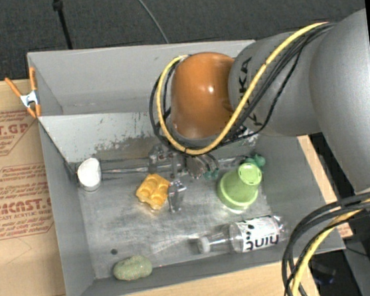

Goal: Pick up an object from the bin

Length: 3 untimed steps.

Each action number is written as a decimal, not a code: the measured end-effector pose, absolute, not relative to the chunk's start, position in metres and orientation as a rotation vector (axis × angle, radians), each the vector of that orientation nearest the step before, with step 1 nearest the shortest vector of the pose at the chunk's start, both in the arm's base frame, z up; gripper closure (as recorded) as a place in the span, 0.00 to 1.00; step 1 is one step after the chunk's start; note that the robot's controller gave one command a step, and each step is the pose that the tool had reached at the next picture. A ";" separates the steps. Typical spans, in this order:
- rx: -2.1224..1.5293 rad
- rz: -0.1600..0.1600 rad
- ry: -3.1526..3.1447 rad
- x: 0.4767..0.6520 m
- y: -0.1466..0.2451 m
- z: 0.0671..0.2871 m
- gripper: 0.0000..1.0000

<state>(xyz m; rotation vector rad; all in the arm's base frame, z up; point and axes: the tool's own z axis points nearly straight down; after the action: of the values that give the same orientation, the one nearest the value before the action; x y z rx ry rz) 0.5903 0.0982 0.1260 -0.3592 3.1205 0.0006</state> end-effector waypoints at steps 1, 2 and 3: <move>-0.228 0.011 3.111 0.599 0.101 0.076 0.00; -0.268 0.010 3.121 0.596 0.099 0.083 1.00; -0.281 0.012 3.116 0.598 0.098 0.082 1.00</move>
Offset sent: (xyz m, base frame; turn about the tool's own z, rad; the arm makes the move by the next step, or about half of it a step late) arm 0.0016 -0.0055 -0.0560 0.0523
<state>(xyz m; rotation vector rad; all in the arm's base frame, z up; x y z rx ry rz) 0.5976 0.0985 0.0821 -0.2812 3.1156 0.0119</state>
